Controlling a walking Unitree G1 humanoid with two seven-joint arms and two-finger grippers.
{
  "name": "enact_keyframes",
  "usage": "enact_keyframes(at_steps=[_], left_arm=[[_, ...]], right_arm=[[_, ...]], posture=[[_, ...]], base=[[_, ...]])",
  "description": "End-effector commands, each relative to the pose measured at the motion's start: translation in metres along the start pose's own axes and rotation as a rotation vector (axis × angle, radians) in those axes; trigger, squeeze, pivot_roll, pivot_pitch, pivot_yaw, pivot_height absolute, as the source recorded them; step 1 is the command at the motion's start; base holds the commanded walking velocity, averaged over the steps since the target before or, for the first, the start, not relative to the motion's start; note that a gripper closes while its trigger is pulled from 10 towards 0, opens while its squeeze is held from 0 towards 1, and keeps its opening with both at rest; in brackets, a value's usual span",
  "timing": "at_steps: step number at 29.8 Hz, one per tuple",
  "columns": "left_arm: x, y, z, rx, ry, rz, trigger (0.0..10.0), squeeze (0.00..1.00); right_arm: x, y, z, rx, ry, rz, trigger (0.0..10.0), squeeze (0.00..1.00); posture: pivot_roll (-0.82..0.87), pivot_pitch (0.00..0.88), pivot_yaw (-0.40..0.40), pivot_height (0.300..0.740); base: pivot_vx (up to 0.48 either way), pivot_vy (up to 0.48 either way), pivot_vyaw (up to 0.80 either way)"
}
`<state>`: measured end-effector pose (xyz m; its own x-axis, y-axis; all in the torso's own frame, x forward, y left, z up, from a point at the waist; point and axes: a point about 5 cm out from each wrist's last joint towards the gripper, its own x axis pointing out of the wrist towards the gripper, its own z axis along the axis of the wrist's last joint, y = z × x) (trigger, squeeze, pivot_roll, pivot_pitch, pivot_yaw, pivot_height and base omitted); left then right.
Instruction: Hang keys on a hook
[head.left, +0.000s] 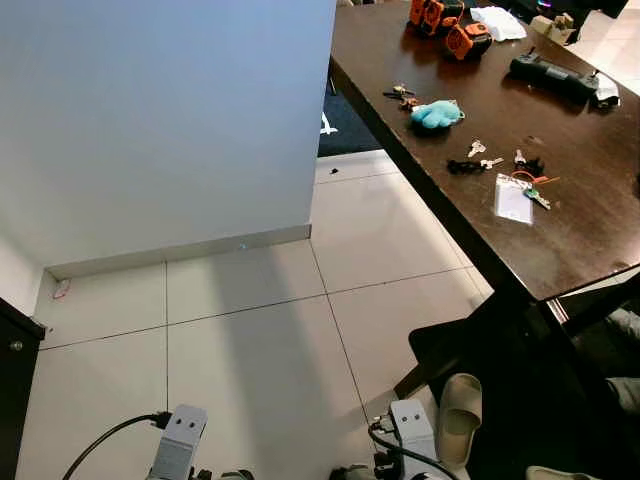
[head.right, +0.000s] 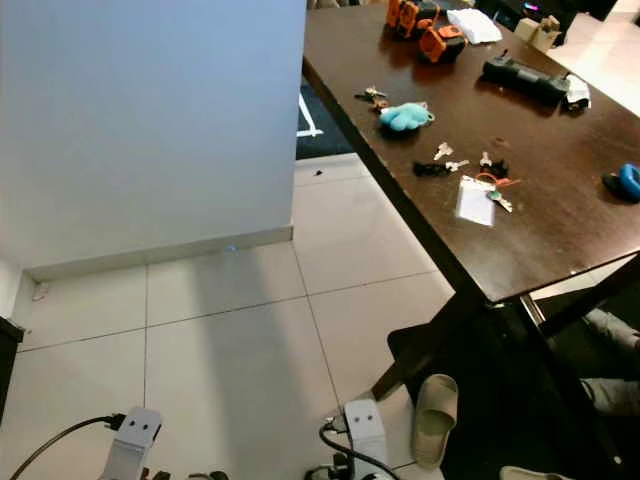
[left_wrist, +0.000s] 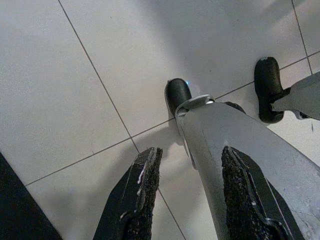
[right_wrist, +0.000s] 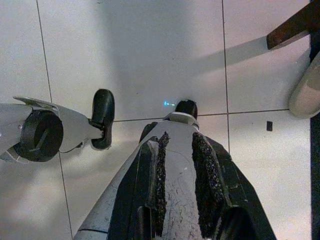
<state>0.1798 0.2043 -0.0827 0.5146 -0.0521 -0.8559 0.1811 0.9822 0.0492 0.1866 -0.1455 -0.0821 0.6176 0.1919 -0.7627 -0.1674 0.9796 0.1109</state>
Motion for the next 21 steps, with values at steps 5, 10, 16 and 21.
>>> enact_keyframes(at_steps=[5, 10, 16, 21], left_arm=[[-0.002, -0.001, 0.083, 0.084, -0.378, 0.071, 10.0, 0.0], [-0.011, -0.001, 0.14, 0.056, -0.546, 0.061, 10.0, 0.0], [-0.009, -0.01, 0.135, 0.07, -0.536, 0.041, 10.0, 0.0], [-0.006, -0.014, 0.123, 0.087, -0.511, 0.039, 10.0, 0.0]], right_arm=[[-0.007, -0.046, 0.043, 0.191, -0.241, -0.187, 10.0, 0.0], [-0.011, -0.067, 0.079, 0.238, -0.363, -0.273, 10.0, 0.0], [-0.01, -0.059, 0.064, 0.233, -0.337, -0.257, 10.0, 0.0], [-0.009, -0.055, 0.059, 0.232, -0.324, -0.246, 10.0, 0.0]], posture=[[-0.19, 0.107, -0.039, 0.74], [-0.19, 0.104, -0.037, 0.74], [-0.21, 0.105, -0.033, 0.74], [-0.21, 0.106, -0.031, 0.74]], base=[[0.0, 0.0, 0.0], [0.0, 0.0, 0.0], [0.0, 0.0, 0.0], [0.0, 0.0, 0.0]])
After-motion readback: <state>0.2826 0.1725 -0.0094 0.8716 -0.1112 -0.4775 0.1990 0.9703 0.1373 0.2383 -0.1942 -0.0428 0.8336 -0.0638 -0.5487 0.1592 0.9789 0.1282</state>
